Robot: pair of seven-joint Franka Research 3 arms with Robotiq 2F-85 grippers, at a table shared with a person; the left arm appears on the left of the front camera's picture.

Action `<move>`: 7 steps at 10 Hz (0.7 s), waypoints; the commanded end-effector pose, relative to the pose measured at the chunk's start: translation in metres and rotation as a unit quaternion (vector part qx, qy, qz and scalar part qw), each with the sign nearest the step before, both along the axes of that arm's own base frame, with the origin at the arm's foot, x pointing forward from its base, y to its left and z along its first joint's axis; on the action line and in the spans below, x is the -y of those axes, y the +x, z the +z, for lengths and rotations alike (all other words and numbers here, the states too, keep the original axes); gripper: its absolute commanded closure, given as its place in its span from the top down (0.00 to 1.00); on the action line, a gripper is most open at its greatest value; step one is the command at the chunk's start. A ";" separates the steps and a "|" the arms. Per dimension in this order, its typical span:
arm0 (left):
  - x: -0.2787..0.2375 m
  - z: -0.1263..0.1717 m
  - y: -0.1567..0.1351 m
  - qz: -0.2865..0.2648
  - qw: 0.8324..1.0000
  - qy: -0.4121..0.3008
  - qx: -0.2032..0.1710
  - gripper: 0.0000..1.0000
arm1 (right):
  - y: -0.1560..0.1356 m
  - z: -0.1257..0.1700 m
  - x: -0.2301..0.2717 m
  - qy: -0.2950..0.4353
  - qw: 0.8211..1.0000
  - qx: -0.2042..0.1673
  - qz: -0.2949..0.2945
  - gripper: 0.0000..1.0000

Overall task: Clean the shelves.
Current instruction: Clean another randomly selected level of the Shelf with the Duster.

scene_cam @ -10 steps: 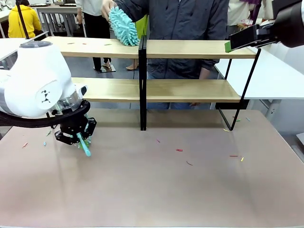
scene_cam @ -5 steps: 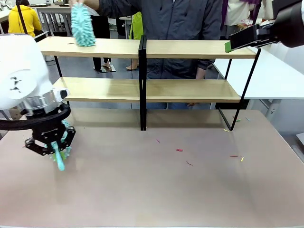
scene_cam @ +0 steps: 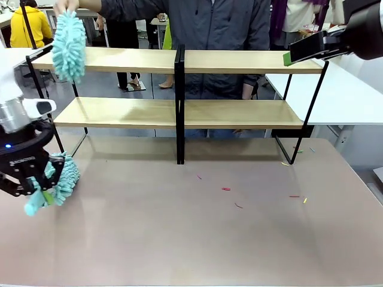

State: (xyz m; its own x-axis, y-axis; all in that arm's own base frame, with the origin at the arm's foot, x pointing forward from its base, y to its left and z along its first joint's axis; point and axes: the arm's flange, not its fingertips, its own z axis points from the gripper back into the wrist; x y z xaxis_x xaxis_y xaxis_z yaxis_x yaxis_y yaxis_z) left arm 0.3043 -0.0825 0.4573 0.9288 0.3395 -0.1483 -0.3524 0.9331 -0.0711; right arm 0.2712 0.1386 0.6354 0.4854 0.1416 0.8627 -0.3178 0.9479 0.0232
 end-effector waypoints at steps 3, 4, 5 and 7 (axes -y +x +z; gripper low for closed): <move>-0.040 0.007 -0.047 -0.066 0.992 -0.076 0.074 0.13 | 0.000 0.001 0.000 0.002 1.000 0.001 0.000 1.00; -0.051 0.016 -0.051 -0.091 0.985 -0.109 0.098 0.13 | 0.000 0.001 0.000 0.002 1.000 0.001 0.000 1.00; -0.064 0.023 -0.056 -0.119 0.982 -0.120 0.085 0.13 | 0.000 0.001 0.000 0.002 1.000 0.001 0.000 1.00; -0.083 0.028 -0.062 -0.197 0.971 -0.132 0.041 0.13 | 0.000 0.001 0.000 0.002 1.000 0.001 0.000 1.00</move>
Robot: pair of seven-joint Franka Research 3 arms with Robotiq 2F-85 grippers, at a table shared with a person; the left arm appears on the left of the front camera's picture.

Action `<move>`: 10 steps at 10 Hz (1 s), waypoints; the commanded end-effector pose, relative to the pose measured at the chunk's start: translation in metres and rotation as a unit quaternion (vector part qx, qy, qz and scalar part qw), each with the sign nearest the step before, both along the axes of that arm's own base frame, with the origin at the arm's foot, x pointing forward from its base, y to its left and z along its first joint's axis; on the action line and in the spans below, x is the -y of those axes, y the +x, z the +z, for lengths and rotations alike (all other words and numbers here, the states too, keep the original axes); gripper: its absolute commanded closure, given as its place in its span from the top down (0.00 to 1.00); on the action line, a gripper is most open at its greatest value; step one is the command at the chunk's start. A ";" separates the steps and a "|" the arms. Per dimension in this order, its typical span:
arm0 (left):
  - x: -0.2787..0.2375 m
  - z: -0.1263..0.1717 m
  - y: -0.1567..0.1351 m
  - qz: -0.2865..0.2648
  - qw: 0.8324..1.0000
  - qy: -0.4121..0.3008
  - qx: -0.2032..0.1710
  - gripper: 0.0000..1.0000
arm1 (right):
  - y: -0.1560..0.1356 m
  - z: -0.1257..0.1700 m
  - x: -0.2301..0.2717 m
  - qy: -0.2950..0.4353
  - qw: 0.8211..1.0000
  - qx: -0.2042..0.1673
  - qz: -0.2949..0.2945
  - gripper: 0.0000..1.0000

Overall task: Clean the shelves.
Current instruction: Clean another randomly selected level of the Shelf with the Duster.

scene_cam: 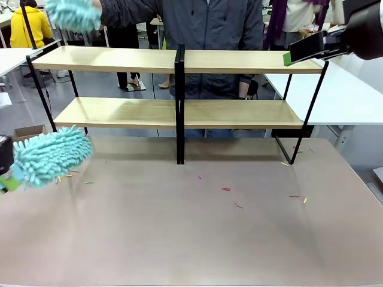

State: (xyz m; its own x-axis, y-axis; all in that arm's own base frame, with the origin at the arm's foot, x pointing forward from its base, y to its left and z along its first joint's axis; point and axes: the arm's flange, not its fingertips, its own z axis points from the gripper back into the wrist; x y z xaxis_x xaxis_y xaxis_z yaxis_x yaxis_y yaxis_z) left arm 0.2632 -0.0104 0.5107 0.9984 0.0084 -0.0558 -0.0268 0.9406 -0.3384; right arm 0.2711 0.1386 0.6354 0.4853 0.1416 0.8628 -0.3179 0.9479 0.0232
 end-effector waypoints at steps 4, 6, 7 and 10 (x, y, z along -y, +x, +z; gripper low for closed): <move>-0.044 -0.015 -0.034 -0.342 0.936 -0.079 -0.026 0.13 | 0.000 0.001 0.000 0.002 1.000 0.000 0.000 1.00; -0.063 -0.011 -0.017 -0.508 0.838 -0.191 0.048 0.13 | 0.000 0.001 0.000 0.002 1.000 0.000 0.000 1.00; -0.070 -0.011 -0.010 -0.565 0.790 -0.222 0.089 0.13 | 0.000 0.001 0.000 0.002 1.000 0.000 0.000 1.00; -0.051 -0.014 -0.024 -0.458 0.876 -0.139 0.062 0.13 | 0.000 0.001 0.000 0.002 1.000 0.000 0.000 1.00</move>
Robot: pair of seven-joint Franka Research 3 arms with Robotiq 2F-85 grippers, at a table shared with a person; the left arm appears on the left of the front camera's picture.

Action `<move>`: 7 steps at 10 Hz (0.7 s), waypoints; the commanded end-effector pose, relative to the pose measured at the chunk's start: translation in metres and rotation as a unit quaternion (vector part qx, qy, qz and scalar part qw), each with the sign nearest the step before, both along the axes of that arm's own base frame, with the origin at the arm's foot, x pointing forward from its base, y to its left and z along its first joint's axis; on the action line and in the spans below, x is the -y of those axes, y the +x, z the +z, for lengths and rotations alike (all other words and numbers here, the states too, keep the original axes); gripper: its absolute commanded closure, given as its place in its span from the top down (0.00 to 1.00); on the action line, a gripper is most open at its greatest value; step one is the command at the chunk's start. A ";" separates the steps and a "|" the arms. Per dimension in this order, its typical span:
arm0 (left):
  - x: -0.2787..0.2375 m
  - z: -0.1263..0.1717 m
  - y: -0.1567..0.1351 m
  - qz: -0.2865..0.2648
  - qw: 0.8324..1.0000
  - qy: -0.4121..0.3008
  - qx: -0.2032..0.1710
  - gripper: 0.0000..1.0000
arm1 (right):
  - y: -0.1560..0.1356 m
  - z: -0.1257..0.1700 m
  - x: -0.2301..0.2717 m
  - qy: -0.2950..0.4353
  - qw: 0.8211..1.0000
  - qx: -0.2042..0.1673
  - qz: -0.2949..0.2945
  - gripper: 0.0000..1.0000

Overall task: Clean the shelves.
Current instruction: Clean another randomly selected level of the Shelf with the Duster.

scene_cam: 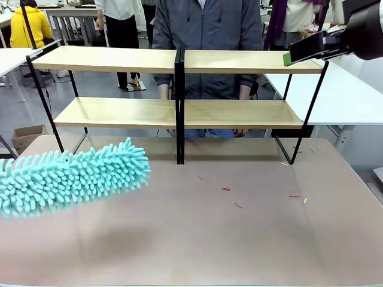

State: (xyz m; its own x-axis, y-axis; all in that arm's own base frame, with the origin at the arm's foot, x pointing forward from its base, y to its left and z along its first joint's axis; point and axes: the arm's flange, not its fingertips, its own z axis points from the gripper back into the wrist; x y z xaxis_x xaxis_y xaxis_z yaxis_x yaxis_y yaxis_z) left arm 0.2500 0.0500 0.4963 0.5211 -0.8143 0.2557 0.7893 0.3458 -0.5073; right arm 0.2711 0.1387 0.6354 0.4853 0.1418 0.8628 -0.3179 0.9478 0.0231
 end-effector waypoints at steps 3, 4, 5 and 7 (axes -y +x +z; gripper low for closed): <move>0.003 0.009 0.005 -0.060 0.997 -0.039 0.022 0.13 | 0.000 0.001 0.001 0.002 1.000 0.000 0.000 1.00; -0.020 0.023 0.011 -0.065 0.993 -0.083 0.060 0.13 | 0.000 0.001 0.001 0.002 1.000 0.000 0.000 1.00; -0.055 0.040 0.013 -0.013 0.986 -0.128 0.102 0.13 | 0.000 0.001 0.001 0.002 1.000 0.000 0.000 1.00; -0.147 0.080 0.000 0.172 0.943 -0.223 0.176 0.13 | 0.000 0.001 0.001 0.002 1.000 0.000 0.000 1.00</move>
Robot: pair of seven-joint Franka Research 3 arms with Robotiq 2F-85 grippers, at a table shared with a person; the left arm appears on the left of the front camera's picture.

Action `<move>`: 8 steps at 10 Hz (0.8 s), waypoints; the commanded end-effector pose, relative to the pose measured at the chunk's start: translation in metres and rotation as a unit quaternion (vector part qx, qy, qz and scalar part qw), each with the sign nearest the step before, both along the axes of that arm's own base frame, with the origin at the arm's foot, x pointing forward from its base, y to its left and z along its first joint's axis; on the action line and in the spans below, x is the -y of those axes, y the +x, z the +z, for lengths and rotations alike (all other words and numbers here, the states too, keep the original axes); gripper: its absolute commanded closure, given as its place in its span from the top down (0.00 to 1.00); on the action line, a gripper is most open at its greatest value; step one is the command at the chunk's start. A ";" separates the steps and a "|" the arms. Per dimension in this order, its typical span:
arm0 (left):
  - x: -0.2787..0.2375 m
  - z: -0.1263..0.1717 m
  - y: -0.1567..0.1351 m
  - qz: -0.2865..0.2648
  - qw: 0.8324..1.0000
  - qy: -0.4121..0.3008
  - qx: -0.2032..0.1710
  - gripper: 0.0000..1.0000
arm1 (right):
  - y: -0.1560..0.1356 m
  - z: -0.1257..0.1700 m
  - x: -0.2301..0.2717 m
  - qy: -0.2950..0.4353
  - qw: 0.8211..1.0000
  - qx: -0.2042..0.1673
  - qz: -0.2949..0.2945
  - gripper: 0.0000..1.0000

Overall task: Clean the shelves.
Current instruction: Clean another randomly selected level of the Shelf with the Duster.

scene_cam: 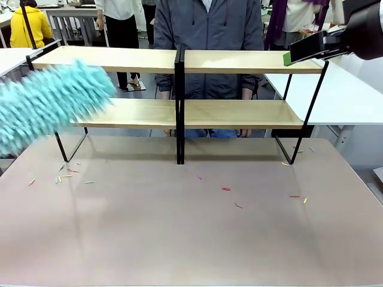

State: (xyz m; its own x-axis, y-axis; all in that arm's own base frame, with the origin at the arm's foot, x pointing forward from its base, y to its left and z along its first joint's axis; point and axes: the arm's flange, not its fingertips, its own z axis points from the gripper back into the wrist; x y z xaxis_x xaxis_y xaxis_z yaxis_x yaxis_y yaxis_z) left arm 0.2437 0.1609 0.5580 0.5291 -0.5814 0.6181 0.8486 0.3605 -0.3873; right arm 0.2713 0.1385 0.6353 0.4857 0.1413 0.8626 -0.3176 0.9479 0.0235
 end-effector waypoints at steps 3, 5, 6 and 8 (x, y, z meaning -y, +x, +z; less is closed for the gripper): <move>-0.171 0.053 -0.021 0.288 0.916 -0.256 0.109 0.13 | 0.000 0.001 0.000 0.002 1.000 0.001 0.000 1.00; -0.212 0.028 -0.011 0.344 0.864 -0.364 0.050 0.13 | 0.000 0.001 0.000 0.002 1.000 0.001 0.000 1.00; -0.192 0.048 -0.048 0.276 0.940 -0.192 0.060 0.13 | 0.000 0.001 0.000 0.002 1.000 0.001 0.000 1.00; -0.192 0.048 -0.048 0.276 0.940 -0.192 0.060 0.13 | 0.000 0.001 0.000 0.002 1.000 0.001 0.000 1.00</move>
